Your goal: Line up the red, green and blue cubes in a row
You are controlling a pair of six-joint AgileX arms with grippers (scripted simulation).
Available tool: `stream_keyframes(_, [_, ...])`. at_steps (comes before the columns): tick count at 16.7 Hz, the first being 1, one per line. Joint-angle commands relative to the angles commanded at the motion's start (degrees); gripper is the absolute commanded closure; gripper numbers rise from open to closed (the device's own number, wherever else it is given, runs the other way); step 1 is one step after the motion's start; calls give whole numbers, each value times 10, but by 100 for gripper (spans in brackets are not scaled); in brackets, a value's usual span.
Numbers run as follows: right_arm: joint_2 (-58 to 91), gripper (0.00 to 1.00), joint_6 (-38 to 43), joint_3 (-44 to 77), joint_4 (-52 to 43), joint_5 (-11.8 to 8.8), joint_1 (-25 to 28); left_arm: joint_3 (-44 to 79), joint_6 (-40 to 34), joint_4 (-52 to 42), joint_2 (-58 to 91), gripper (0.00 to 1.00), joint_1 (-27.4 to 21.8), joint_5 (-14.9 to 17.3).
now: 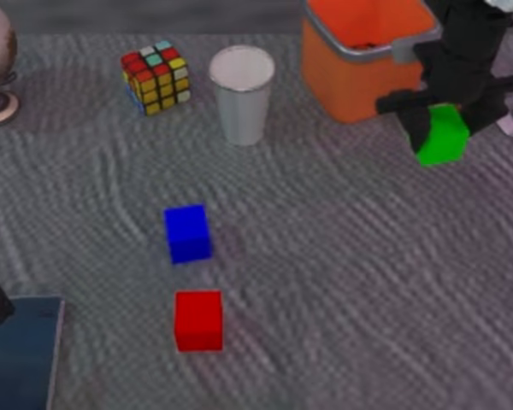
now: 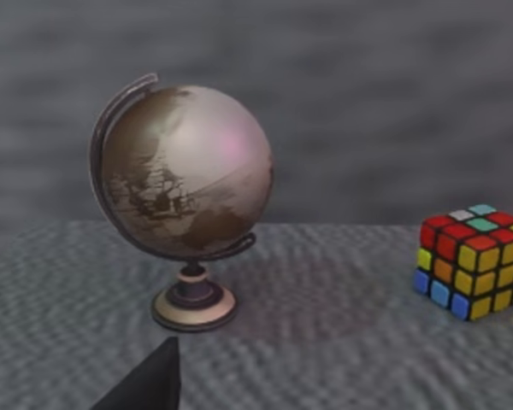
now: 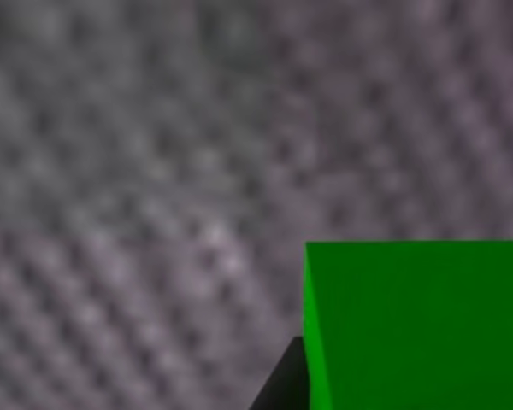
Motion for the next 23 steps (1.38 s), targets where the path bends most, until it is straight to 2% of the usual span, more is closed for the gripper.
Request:
stream_keyframes(3, [-2, 100, 9, -7, 3, 0, 4, 0, 0, 0, 0, 0, 0, 0])
stream_keyframes(6, [-31, 100, 65, -46, 17, -1, 49, 0, 0, 0, 0, 0, 0, 0])
stream_keyframes(14, [-176, 100, 378, -262, 79, -3, 264, 0, 0, 0, 0, 0, 0, 0])
stream_keyframes(17, [-223, 100, 455, -327, 101, -3, 328, 0, 0, 0, 0, 0, 0, 0])
stream_keyframes(19, [-239, 100, 476, -347, 108, -2, 347, 0, 0, 0, 0, 0, 0, 0])
stream_keyframes(23, [-238, 100, 478, -347, 108, -3, 347, 0, 0, 0, 0, 0, 0, 0])
